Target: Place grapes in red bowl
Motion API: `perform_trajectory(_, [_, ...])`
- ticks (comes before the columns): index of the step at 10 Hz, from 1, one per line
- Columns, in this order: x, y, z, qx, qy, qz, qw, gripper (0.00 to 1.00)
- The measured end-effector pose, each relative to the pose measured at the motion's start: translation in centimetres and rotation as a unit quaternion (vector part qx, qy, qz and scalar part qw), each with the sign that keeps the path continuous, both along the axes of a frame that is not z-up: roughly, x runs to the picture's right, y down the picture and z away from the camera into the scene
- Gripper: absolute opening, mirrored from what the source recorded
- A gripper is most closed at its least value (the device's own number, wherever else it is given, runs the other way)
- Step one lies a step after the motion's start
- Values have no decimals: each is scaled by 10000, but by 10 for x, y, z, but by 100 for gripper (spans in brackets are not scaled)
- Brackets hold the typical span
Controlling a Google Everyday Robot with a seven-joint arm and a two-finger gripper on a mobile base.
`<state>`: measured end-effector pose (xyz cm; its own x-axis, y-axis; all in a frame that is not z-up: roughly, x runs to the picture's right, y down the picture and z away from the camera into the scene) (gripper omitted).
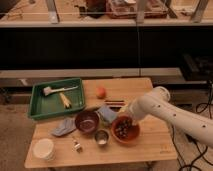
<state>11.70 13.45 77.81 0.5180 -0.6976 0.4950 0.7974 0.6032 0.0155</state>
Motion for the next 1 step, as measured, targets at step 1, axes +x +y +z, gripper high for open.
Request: perform_trajectory(1, [0,-2,2,1,-5,8,10000,80])
